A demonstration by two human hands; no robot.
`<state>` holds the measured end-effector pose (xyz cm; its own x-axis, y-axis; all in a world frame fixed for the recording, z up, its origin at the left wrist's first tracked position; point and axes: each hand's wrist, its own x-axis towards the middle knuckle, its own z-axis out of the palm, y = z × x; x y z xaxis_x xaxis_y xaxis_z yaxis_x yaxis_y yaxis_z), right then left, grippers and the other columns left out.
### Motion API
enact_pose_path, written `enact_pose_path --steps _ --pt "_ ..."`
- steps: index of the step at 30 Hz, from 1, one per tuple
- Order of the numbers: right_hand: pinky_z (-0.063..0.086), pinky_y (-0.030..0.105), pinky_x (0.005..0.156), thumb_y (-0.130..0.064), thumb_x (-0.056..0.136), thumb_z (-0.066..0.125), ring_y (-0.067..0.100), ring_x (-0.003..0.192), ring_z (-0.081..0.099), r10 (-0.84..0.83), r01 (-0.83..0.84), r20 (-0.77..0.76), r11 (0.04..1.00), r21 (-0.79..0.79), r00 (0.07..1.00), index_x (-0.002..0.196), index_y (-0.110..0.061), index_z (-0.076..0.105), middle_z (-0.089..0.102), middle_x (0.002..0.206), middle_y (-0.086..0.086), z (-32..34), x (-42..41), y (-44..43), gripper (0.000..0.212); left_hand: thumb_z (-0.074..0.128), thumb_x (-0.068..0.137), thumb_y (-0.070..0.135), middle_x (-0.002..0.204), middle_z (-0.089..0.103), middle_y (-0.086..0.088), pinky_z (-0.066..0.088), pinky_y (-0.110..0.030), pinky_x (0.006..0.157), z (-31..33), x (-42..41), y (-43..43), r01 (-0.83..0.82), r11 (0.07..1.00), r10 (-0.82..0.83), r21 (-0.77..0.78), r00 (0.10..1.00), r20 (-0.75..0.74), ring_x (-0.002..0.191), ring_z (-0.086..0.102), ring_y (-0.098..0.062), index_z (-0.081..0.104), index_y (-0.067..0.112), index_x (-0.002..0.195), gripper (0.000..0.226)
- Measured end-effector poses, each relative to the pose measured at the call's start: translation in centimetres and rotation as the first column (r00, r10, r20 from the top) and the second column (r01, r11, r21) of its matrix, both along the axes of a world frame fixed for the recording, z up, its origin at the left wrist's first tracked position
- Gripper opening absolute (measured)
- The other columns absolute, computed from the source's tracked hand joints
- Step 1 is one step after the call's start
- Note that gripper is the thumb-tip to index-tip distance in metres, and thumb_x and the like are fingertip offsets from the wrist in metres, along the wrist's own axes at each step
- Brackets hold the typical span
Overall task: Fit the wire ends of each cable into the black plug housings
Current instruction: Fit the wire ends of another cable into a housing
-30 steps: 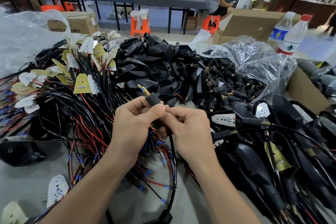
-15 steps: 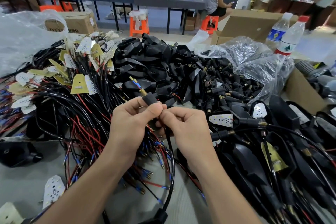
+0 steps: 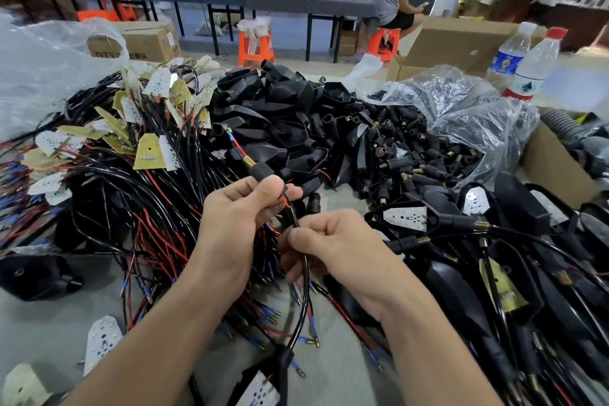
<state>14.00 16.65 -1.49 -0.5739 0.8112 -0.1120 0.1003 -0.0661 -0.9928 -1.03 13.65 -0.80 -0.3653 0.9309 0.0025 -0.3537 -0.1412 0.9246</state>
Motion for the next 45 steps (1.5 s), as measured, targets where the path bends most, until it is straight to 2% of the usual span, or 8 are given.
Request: enact_pose_path --steps 4,9,23,26,30,34,39,45 --pt "0.047 0.047 0.057 -0.024 0.095 0.068 0.023 0.058 0.05 -0.145 0.127 0.067 0.966 0.225 0.987 0.075 0.001 0.066 0.062 0.066 0.026 -0.5 -1.0 -0.2 0.032 0.075 0.073 0.026 0.095 0.079 -0.018 0.061 -0.029 0.071 0.2 0.0 -0.2 0.056 0.998 -0.056 0.006 0.996 -0.076 0.089 0.078 -0.028 0.078 0.019 0.071 0.008" --pt "0.036 0.026 0.045 -0.021 0.095 0.066 0.013 0.041 0.045 -0.16 0.144 0.029 0.94 0.31 0.987 0.068 -0.003 0.064 0.057 0.048 0.009 -0.2 -1.5 -0.5 0.033 0.078 0.069 0.029 0.087 0.078 -0.019 0.061 -0.029 0.066 0.8 -1.3 -0.2 0.03 0.999 -0.026 0.032 0.993 -0.119 0.077 0.076 -0.027 0.075 0.015 0.067 0.014" --pt "0.024 0.033 0.05 -0.017 0.092 0.061 0.014 0.05 0.029 -0.263 0.21 0.088 0.898 0.387 0.961 0.067 0.005 0.048 0.034 0.053 0.001 0.3 -1.6 -0.8 0.036 0.084 0.073 0.02 0.084 0.079 -0.014 0.059 -0.023 0.074 0.0 -1.0 -0.1 0.031 0.998 -0.019 0.063 0.981 -0.193 0.084 0.077 -0.023 0.078 0.017 0.071 0.006" --pt "0.024 0.034 0.05 -0.016 0.092 0.061 0.012 0.051 0.028 -0.251 0.198 0.065 0.875 0.442 0.966 0.065 0.004 0.045 0.032 0.053 0.001 0.5 -1.6 -0.9 0.037 0.086 0.067 0.034 0.085 0.079 -0.013 0.061 -0.028 0.08 0.0 -1.7 -0.1 -0.006 0.998 0.027 0.066 0.944 -0.329 0.087 0.077 -0.025 0.078 0.013 0.074 0.023" --pt "0.025 0.027 0.05 -0.015 0.093 0.062 0.016 0.053 0.028 -0.225 0.187 0.02 0.853 0.487 0.974 0.063 0.002 0.045 0.03 0.053 0.006 0.5 -1.8 -1.1 0.038 0.091 0.062 0.039 0.078 0.074 -0.022 0.06 -0.032 0.071 -0.2 -1.9 0.1 -0.036 0.999 0.029 -0.024 0.973 -0.228 0.073 0.073 -0.026 0.071 0.001 0.067 0.043" --pt "0.025 0.031 0.051 -0.019 0.089 0.062 0.015 0.052 0.03 -0.255 0.241 -0.032 0.859 0.452 0.967 0.062 -0.003 0.054 0.032 0.051 0.0 0.3 -1.6 -0.8 0.032 0.079 0.063 0.038 0.073 0.076 -0.011 0.057 -0.021 0.063 -0.2 -1.1 0.2 0.005 0.997 -0.008 -0.079 0.999 -0.05 0.067 0.073 -0.017 0.076 0.008 0.067 0.031" --pt "0.023 0.029 0.05 -0.023 0.086 0.059 0.014 0.051 0.027 -0.211 0.18 0.036 0.902 0.393 0.977 0.068 0.003 0.052 0.031 0.053 0.0 0.0 -1.3 -0.1 0.033 0.079 0.074 0.022 0.088 0.078 -0.017 0.059 -0.027 0.071 -0.3 -1.0 -0.1 0.09 0.995 -0.094 -0.032 0.975 -0.202 0.082 0.077 -0.027 0.082 0.011 0.079 0.012" --pt "0.033 0.026 0.053 -0.025 0.079 0.074 0.024 0.056 0.04 -0.094 0.105 -0.07 0.981 0.161 0.993 0.09 -0.011 0.076 0.047 0.058 0.003 -0.1 -0.6 -0.1 0.017 0.081 0.075 0.024 0.094 0.079 -0.019 0.06 -0.027 0.068 -0.1 -0.9 -0.1 0.12 0.993 -0.121 -0.012 0.987 -0.109 0.083 0.078 -0.029 0.082 0.007 0.083 0.019"
